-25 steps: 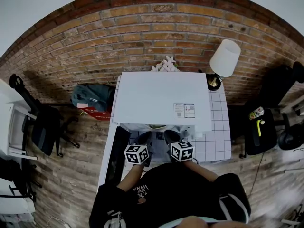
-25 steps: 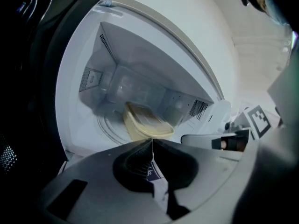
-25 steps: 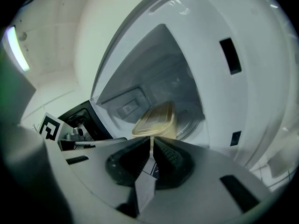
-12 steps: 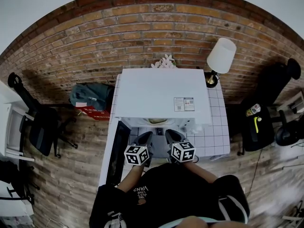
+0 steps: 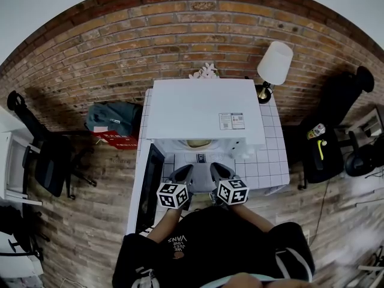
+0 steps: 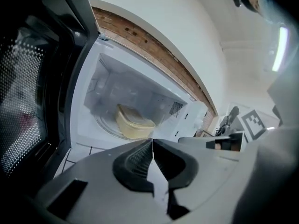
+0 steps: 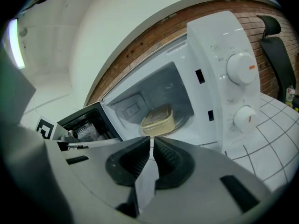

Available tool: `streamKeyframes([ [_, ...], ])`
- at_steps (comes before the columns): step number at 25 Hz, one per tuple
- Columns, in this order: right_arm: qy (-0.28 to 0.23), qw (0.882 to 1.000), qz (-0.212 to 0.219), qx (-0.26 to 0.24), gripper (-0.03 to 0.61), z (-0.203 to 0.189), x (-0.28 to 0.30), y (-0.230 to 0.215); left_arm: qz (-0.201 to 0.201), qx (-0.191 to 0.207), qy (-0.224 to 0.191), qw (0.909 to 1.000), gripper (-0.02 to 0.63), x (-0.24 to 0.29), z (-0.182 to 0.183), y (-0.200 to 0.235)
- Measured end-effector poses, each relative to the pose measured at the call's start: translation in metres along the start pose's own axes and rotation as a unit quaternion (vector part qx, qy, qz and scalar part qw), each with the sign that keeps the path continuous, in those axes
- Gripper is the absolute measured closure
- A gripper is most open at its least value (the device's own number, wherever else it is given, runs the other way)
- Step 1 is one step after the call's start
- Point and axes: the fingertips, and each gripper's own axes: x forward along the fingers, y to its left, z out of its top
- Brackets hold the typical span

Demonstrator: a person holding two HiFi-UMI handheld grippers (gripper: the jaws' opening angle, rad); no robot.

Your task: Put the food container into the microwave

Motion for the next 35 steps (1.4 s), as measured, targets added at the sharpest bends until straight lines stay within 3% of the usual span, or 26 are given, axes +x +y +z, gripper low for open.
streamKeyframes([
  [19,-0.039,0.999,-0.012,0.017,0.558,-0.018,-0.047,0.021,-0.032,0.017,-0.015,0.9992,0.601,-0.046,-0.011,-0.032],
  [35,-0.049,0.998,0.041,-0.009,0.558,0.014,-0.067,0.023,-0.012,0.027,-0.057,0.9979,0.601,-0.051,0.013,-0.058],
])
